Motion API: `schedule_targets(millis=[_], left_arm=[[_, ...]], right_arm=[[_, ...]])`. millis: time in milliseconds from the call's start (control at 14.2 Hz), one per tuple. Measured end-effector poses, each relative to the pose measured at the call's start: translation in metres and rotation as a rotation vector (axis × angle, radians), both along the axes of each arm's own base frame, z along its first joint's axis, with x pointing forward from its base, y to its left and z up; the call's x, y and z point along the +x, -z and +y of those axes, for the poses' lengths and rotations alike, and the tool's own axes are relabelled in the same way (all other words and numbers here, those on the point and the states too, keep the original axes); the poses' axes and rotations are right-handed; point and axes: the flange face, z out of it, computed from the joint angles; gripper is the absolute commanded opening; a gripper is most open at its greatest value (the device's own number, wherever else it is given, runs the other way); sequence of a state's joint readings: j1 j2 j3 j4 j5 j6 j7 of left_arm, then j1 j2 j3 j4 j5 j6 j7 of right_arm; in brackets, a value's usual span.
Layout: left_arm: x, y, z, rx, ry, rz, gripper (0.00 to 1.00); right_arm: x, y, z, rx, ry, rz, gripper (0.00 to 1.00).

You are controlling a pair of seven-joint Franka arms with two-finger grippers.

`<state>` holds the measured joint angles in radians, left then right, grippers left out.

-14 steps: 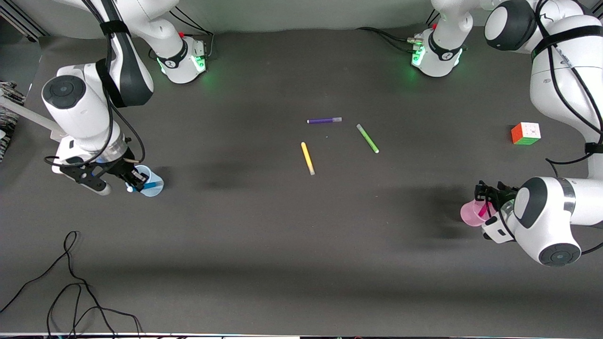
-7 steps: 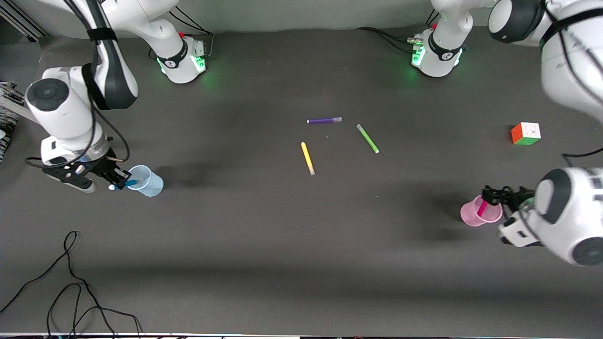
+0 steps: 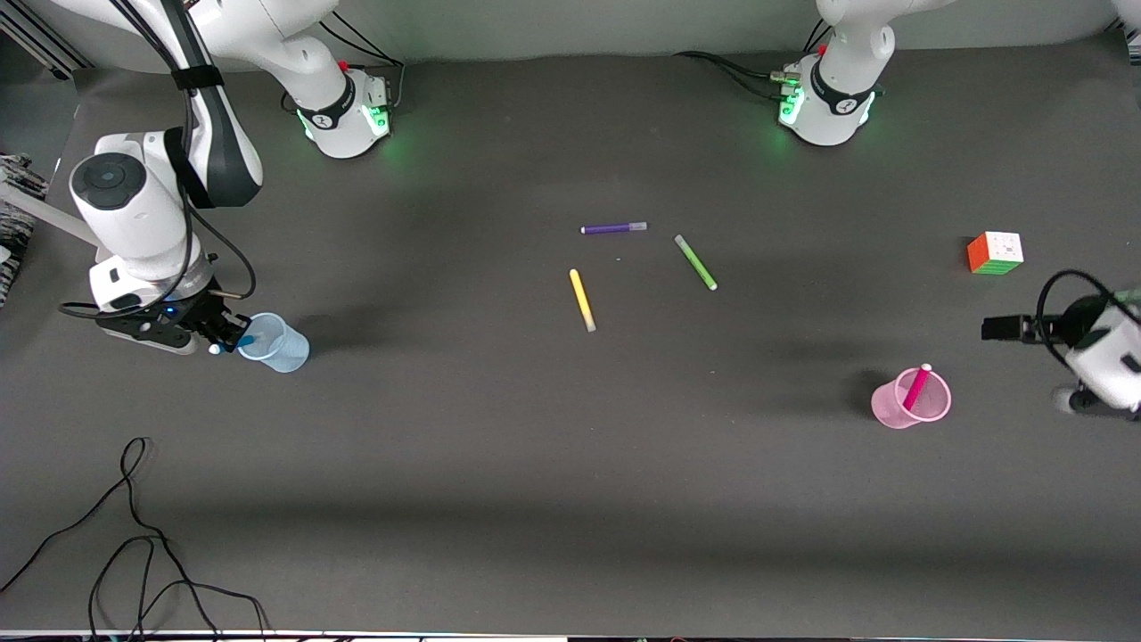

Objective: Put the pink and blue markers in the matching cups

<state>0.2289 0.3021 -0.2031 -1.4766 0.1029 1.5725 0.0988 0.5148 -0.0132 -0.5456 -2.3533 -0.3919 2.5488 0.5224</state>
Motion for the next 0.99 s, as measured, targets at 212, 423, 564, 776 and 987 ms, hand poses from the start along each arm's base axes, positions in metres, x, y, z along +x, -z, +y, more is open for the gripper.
schedule_targets(millis=[212,423,564,776,987], left_arm=[[-0.03,-0.011,-0.013,0.001,0.009,-0.053,0.99],[-0.043,-0.041,-0.023,-0.023,0.005,-0.111,1.0],[-0.053,-0.066,-0.034,-0.032,0.014,-0.152,0.99],[-0.065,-0.089,-0.057,-0.028,0.046,-0.184,0.99],[-0.071,-0.095,-0.061,-0.027,0.052,-0.175,1.0]], right_arm=[[-0.003,0.007,0.002,0.002,-0.02,-0.005,0.99],[-0.004,0.018,-0.001,-0.005,-0.024,0.005,1.0],[-0.004,0.02,-0.003,-0.007,-0.022,0.005,1.0],[-0.001,0.016,-0.004,-0.006,-0.018,-0.006,1.0],[0.009,0.0,-0.009,0.011,0.04,0.017,1.0]])
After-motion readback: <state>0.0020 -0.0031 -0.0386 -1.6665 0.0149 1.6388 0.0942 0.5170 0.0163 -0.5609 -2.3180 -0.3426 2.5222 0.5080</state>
